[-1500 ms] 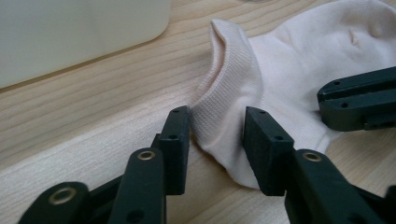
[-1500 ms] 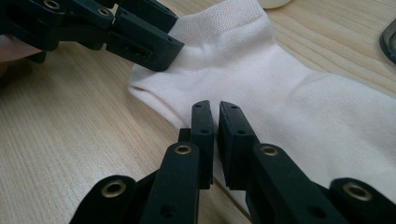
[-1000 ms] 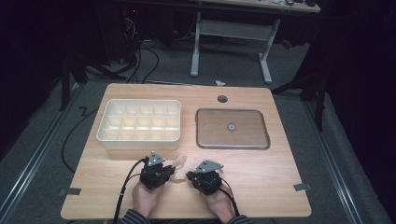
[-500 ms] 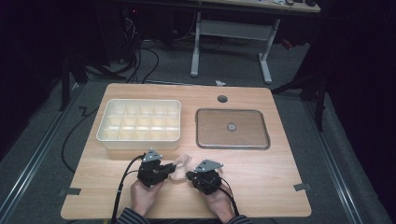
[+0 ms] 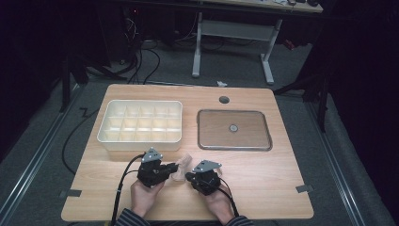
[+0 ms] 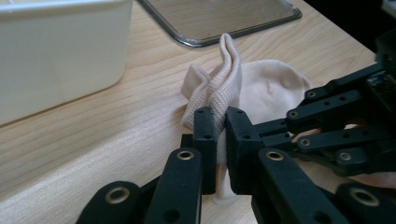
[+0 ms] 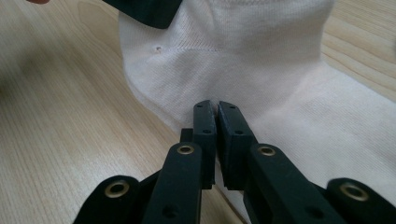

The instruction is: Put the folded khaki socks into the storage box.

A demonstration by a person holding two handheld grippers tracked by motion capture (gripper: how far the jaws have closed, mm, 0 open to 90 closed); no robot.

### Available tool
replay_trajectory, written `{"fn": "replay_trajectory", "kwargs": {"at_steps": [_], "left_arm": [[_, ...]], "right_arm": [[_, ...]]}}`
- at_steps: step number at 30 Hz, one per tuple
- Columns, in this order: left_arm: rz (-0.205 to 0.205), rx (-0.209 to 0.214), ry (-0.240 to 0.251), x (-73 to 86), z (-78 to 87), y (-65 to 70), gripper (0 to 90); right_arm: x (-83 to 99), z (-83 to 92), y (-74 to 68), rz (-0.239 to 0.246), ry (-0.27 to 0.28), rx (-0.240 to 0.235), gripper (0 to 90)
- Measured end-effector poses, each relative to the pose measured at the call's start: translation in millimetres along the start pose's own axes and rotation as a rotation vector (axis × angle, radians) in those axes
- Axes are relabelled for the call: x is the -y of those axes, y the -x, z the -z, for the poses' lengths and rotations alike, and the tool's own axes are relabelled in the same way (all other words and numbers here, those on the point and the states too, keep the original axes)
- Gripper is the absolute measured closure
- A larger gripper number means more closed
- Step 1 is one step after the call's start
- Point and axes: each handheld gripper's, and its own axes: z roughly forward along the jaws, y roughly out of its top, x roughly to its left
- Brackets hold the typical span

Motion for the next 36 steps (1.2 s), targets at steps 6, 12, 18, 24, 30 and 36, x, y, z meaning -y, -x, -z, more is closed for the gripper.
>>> {"fn": "replay_trajectory", "kwargs": {"at_steps": [6, 12, 18, 24, 30, 36], "left_arm": [[-0.013, 0.022, 0.02, -3.0, 5.1, 1.1, 84.1], [-0.001, 0.03, 0.027, -2.9, 8.0, -2.8, 84.1], [0.008, 0.013, 0.022, -1.2, 9.6, -4.4, 84.1], [0.033, -0.015, 0.024, 1.0, 17.2, -10.4, 84.0], [0.03, -0.017, 0.024, 0.5, 15.1, -8.2, 83.8], [0.011, -0.028, 0.026, -1.1, 16.3, -4.9, 83.7]], "right_arm": [[-7.5, -7.1, -2.6, 0.007, -0.013, -0.021, 86.1], [-15.7, -14.2, -5.4, 0.005, -0.032, -0.043, 86.2], [-17.3, -14.7, -3.7, -0.03, -0.038, -0.08, 80.6], [-13.0, 13.8, 2.9, -0.06, 0.022, -0.054, 75.0], [1.1, 40.2, 31.8, -0.125, 0.057, 0.115, 69.8], [8.3, 48.0, 42.3, -0.14, 0.058, 0.209, 67.3]]}}
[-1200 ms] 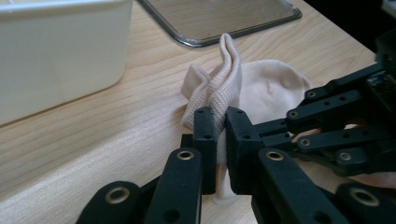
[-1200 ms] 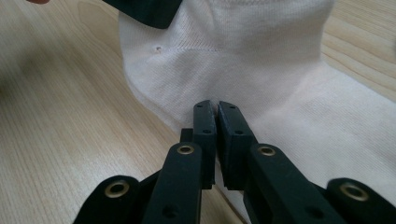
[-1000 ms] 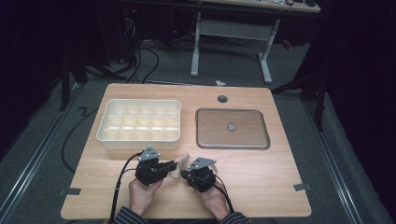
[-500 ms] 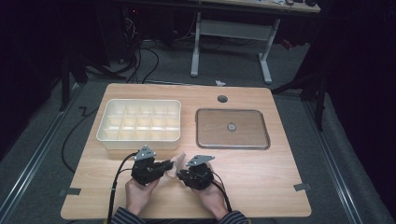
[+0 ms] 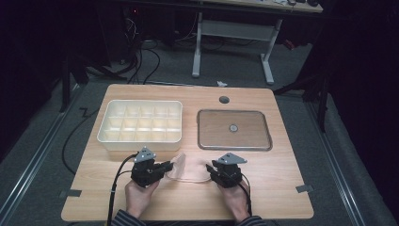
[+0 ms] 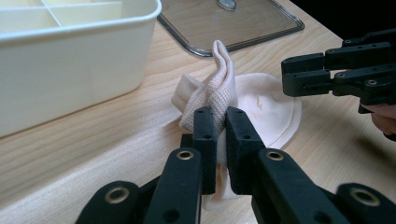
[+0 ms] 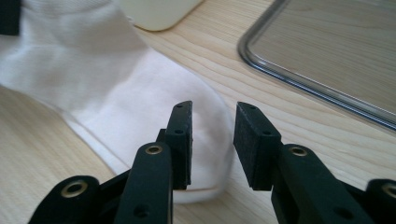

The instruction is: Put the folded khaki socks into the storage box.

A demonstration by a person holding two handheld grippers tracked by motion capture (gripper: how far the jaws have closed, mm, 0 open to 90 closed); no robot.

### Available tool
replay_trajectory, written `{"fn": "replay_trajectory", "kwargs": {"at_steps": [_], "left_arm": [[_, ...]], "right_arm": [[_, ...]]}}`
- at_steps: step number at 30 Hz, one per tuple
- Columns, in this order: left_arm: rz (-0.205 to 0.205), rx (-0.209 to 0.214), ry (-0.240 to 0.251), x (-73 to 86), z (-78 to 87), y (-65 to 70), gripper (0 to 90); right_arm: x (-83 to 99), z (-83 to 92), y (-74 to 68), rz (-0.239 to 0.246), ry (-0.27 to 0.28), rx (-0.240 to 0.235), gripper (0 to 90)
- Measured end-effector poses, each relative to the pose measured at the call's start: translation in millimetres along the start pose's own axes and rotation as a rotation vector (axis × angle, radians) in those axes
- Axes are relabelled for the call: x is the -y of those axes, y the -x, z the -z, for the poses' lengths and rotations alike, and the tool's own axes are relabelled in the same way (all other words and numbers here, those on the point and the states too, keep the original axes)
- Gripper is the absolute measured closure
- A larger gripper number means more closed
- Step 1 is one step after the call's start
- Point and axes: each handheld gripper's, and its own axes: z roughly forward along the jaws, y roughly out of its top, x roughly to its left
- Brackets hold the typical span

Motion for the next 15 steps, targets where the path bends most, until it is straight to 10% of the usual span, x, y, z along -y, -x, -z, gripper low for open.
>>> {"fn": "replay_trajectory", "kwargs": {"at_steps": [15], "left_arm": [[-0.044, -0.016, -0.002, -3.7, -2.2, 11.1, 83.6]], "right_arm": [[10.6, -10.1, 8.4, -0.043, -0.058, -0.045, 83.3]]}}
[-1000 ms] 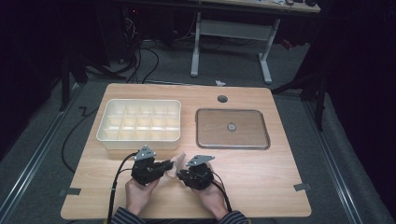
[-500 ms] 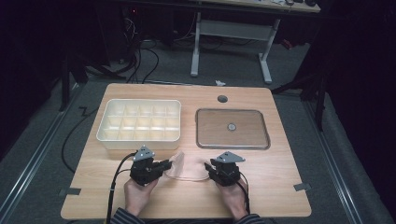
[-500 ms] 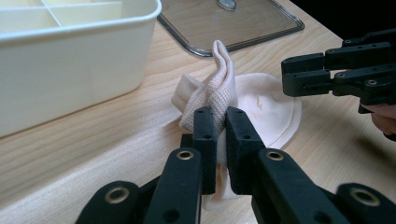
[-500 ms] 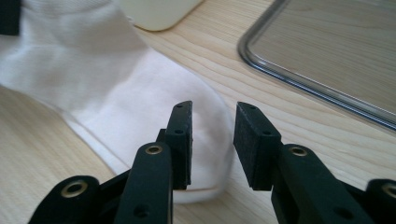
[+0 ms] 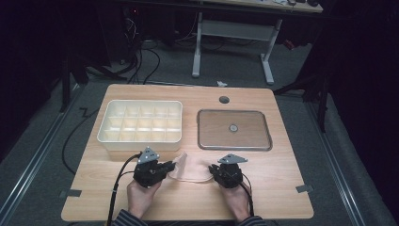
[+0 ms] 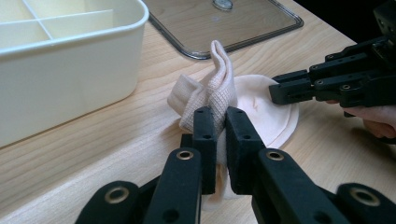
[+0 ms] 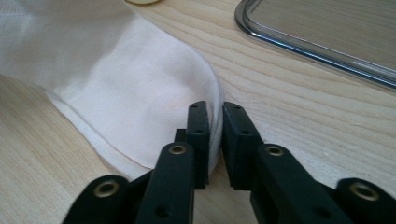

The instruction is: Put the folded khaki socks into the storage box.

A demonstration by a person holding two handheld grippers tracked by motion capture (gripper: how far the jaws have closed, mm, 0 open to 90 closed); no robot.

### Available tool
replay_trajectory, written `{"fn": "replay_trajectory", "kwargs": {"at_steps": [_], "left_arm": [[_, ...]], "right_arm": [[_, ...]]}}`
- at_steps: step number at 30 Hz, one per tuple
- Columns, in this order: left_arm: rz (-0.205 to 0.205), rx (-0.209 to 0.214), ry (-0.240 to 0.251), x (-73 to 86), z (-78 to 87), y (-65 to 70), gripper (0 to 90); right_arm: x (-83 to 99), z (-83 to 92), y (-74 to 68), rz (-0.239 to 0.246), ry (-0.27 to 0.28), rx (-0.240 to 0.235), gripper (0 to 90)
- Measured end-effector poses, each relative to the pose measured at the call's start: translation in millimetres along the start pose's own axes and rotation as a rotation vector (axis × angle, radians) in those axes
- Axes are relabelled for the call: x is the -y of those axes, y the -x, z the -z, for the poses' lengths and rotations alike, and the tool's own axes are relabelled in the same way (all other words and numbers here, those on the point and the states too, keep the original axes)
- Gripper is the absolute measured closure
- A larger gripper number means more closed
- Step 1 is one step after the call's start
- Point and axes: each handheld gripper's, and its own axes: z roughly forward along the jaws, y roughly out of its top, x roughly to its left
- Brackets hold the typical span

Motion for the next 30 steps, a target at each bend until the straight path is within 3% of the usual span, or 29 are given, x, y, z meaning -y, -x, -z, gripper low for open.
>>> {"fn": "replay_trajectory", "kwargs": {"at_steps": [11, 15, 30], "left_arm": [[-0.043, -0.005, -0.021, 0.4, -7.9, 7.9, 83.4], [-0.042, -0.001, -0.02, 0.0, -9.7, 8.7, 83.3], [-0.071, 0.018, -0.052, 1.7, -26.0, 18.4, 83.3]], "right_arm": [[-4.7, -6.7, -10.1, 0.021, 0.002, -0.044, 85.8], [-6.2, -8.6, -11.4, 0.022, 0.001, -0.053, 85.8], [-8.1, -12.4, -13.5, 0.044, 0.009, -0.065, 85.8]]}}
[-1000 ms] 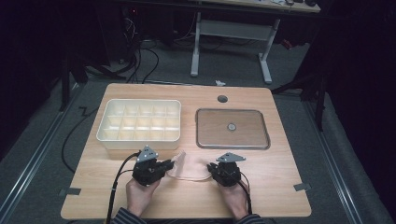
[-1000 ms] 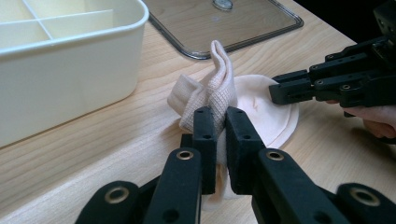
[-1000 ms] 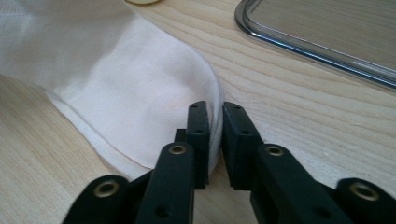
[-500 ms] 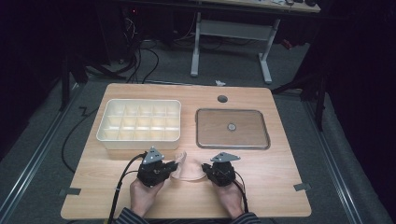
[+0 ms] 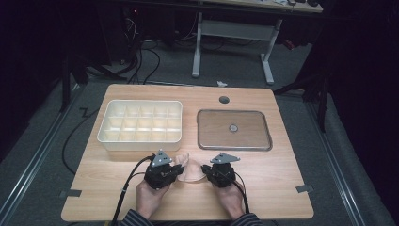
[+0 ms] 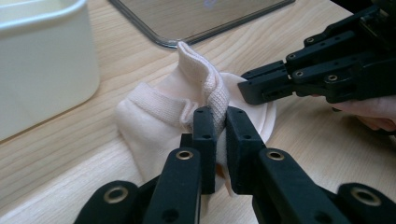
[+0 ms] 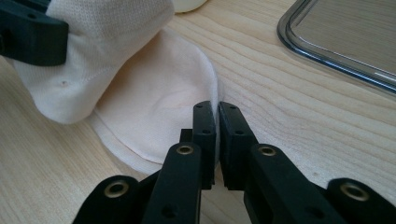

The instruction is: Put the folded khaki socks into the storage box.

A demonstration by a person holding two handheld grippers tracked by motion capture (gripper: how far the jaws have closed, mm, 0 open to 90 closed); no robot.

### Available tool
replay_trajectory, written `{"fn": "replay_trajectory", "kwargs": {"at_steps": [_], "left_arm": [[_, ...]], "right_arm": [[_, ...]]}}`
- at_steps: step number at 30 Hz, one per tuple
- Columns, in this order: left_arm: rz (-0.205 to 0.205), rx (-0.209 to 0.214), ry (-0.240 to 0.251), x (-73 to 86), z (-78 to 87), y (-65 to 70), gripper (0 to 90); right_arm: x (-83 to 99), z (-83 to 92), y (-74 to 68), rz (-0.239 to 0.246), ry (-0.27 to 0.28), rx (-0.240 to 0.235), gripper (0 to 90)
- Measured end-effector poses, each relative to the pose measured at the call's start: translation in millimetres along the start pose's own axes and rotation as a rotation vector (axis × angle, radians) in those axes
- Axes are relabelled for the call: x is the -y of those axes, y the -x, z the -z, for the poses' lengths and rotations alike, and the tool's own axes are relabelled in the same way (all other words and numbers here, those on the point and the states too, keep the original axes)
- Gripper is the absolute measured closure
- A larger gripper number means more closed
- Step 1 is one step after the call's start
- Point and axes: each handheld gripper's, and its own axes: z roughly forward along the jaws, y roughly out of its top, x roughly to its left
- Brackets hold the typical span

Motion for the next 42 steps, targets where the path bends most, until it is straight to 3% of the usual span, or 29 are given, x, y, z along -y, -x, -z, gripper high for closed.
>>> {"fn": "replay_trajectory", "kwargs": {"at_steps": [17, 26, 28, 42], "left_arm": [[0.004, 0.017, -0.011, 2.0, -18.0, 6.8, 84.0], [-0.017, 0.014, -0.028, 5.4, -24.3, 8.2, 84.2], [-0.047, 0.013, -0.053, 6.6, -25.7, 7.5, 84.2], [-0.042, 0.021, -0.082, 8.1, -35.8, 7.0, 83.5]], "right_arm": [[-0.5, -3.0, 2.2, -0.014, -0.002, -0.003, 85.8], [-0.3, -4.1, 2.9, -0.012, 0.001, -0.005, 85.7], [-0.2, -4.8, 3.4, -0.013, 0.002, -0.005, 85.7], [0.2, -8.0, 3.4, -0.014, -0.002, -0.001, 84.7]]}}
